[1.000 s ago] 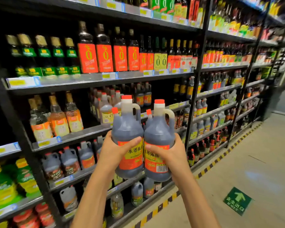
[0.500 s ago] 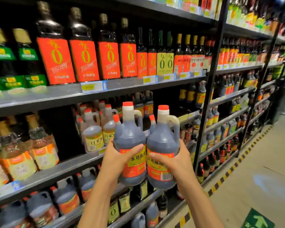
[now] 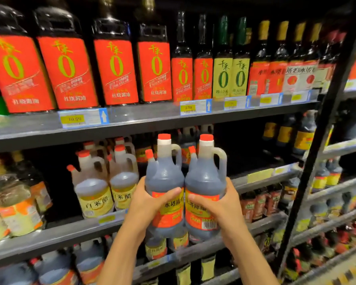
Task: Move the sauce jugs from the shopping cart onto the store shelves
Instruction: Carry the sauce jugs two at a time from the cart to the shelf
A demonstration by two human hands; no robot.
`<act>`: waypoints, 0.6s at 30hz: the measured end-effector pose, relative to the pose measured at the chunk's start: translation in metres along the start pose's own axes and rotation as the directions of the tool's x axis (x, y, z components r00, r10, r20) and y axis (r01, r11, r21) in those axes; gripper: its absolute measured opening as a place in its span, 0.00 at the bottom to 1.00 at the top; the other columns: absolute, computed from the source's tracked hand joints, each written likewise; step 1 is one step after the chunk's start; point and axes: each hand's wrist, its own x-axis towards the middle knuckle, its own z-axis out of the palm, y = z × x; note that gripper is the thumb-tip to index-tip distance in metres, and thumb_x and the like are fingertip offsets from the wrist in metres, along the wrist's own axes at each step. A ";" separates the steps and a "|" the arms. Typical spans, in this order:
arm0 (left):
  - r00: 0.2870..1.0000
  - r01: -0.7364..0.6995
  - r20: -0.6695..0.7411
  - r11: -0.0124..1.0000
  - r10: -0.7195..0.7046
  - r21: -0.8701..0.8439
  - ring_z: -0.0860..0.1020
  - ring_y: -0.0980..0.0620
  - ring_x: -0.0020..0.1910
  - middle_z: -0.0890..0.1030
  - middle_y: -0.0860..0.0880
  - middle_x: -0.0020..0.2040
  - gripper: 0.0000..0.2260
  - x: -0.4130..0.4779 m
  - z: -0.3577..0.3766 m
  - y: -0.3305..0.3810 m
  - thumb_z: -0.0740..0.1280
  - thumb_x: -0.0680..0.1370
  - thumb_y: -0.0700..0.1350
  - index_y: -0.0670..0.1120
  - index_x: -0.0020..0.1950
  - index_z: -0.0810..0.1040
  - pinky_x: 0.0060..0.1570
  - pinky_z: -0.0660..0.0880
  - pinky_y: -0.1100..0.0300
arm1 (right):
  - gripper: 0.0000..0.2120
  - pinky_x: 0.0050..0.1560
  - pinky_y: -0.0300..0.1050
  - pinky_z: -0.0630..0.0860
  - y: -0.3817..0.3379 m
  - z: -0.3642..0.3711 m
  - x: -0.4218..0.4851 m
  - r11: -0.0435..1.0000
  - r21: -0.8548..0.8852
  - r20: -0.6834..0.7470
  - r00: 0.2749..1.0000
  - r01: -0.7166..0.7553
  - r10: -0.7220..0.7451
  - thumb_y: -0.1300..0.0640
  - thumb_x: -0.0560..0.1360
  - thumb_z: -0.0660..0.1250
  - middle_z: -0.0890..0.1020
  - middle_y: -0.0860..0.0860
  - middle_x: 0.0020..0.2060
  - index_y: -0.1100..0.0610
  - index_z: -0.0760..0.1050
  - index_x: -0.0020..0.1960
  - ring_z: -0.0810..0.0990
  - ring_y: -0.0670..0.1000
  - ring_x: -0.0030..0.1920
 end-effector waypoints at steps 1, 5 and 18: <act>1.000 0.011 -0.021 1.000 -0.011 0.006 0.84 0.50 0.51 0.85 0.49 0.53 0.32 0.008 0.008 -0.002 0.83 0.60 0.50 0.49 0.61 0.77 0.47 0.82 0.51 | 0.41 0.44 0.49 0.84 0.003 -0.006 0.014 1.000 0.013 0.021 1.000 -0.002 0.002 0.47 0.50 0.84 0.85 0.51 0.52 0.54 0.73 0.60 0.86 0.51 0.49; 0.995 0.011 -0.103 0.999 -0.006 0.046 0.84 0.50 0.52 0.84 0.48 0.55 0.32 0.033 0.031 -0.011 0.80 0.61 0.48 0.48 0.63 0.75 0.50 0.82 0.48 | 0.42 0.46 0.52 0.84 0.013 -0.021 0.061 0.998 0.066 0.109 0.994 -0.005 -0.002 0.48 0.51 0.84 0.85 0.52 0.53 0.54 0.73 0.61 0.86 0.52 0.50; 0.973 -0.137 -0.160 0.974 0.166 0.179 0.81 0.57 0.58 0.82 0.55 0.60 0.36 0.086 0.039 -0.048 0.82 0.59 0.52 0.53 0.65 0.73 0.50 0.80 0.61 | 0.37 0.51 0.41 0.81 0.041 -0.029 0.128 0.986 0.063 0.249 0.955 0.152 -0.163 0.51 0.56 0.84 0.82 0.42 0.57 0.42 0.72 0.61 0.82 0.45 0.58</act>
